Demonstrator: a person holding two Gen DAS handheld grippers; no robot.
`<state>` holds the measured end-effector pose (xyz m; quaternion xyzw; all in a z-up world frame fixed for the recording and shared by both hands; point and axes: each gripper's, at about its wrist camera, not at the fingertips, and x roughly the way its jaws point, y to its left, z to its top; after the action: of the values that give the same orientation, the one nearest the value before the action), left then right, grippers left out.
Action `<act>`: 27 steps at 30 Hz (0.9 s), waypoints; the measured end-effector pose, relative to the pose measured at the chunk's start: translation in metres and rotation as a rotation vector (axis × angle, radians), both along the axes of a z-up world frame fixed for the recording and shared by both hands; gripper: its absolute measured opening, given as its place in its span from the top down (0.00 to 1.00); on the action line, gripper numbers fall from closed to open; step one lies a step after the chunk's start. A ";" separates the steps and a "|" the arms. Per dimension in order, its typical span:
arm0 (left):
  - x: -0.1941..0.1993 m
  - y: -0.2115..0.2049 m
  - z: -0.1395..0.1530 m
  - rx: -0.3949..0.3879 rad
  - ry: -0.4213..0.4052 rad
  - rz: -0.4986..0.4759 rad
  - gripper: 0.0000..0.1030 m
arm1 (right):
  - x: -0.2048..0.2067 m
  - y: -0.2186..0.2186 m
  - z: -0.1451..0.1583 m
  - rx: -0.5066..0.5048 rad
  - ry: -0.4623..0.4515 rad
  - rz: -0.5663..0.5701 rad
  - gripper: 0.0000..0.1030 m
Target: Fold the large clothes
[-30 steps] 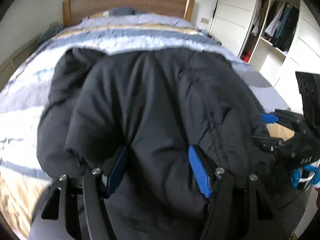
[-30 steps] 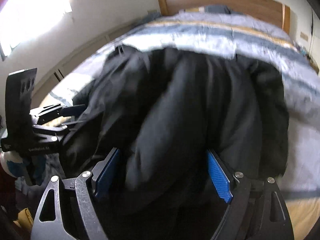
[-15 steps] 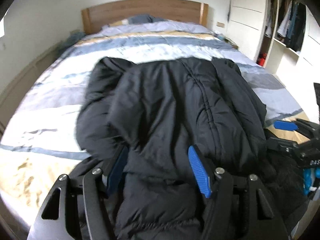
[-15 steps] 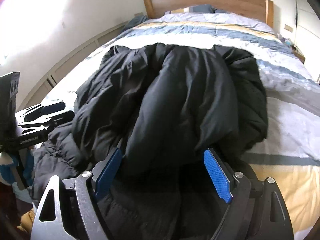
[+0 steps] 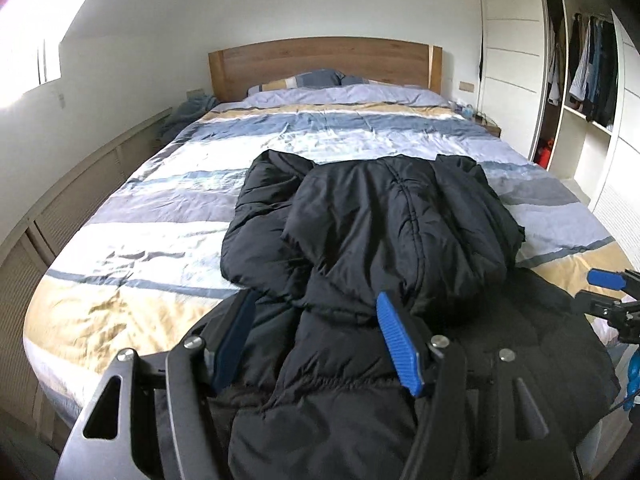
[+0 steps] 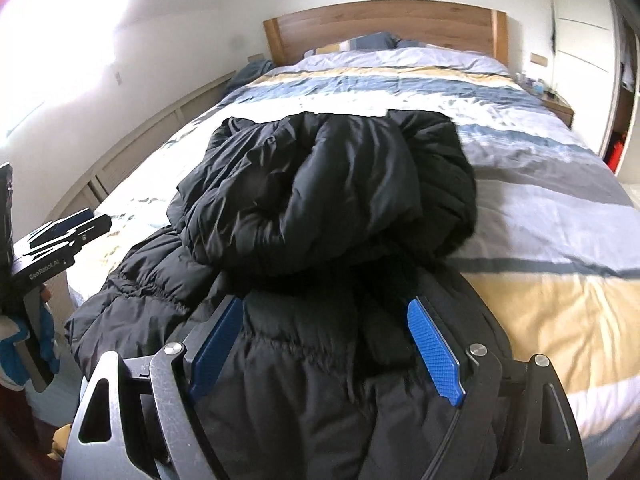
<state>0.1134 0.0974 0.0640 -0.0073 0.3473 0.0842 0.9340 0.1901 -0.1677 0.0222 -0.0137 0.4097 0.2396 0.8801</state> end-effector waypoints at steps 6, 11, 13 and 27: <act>-0.026 -0.003 0.006 0.024 -0.039 0.000 0.40 | -0.025 -0.034 0.005 0.009 -0.011 -0.074 0.16; -0.040 -0.001 0.008 0.025 -0.055 0.010 0.36 | -0.040 -0.060 0.007 0.011 -0.019 -0.133 0.13; -0.045 0.002 0.008 0.022 -0.058 0.022 0.35 | -0.045 -0.070 0.005 0.016 -0.016 -0.157 0.11; -0.065 0.024 -0.003 0.002 -0.015 0.092 0.34 | -0.064 -0.137 -0.029 0.032 0.059 -0.308 0.01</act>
<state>0.0483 0.1217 0.0608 -0.0230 0.3395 0.1272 0.9317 0.1262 -0.3042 -0.0067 0.0706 0.4288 0.1089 0.8940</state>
